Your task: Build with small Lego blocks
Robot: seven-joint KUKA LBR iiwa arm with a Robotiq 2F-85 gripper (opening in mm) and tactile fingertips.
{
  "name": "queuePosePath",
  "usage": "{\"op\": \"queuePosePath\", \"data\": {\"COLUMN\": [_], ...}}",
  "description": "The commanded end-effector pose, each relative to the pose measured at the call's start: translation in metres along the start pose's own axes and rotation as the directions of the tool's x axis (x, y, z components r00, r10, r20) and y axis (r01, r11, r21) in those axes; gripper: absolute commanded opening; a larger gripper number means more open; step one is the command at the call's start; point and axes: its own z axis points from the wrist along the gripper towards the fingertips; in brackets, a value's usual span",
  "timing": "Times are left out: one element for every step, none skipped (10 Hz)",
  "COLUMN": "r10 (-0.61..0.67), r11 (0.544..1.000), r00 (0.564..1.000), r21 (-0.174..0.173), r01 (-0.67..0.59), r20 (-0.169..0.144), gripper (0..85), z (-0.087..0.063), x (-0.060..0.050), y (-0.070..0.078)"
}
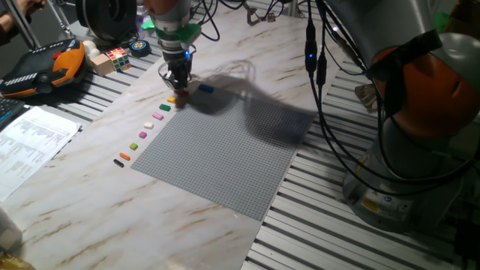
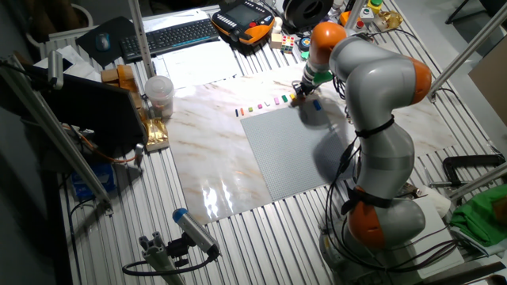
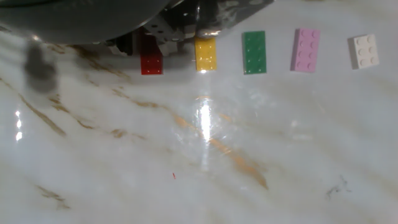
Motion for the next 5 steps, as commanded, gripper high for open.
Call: {"op": "queuePosePath", "data": {"r10": [0.001, 0.001, 0.003, 0.004, 0.001], "r11": [1.0, 1.0, 1.0, 1.0, 1.0], "r00": [1.0, 1.0, 1.0, 1.0, 1.0], "r21": [0.0, 0.0, 0.001, 0.001, 0.0], "r01": [-0.001, -0.001, -0.003, -0.004, -0.001], "r20": [-0.003, -0.003, -0.004, -0.006, -0.006], "gripper": [31.7, 31.7, 31.7, 31.7, 31.7], "z": [0.0008, 0.0014, 0.0022, 0.0039, 0.0054], "x": [-0.0001, -0.0002, -0.0002, 0.0001, 0.0006], "y": [0.0002, 0.0003, 0.0004, 0.0006, 0.0006]}}
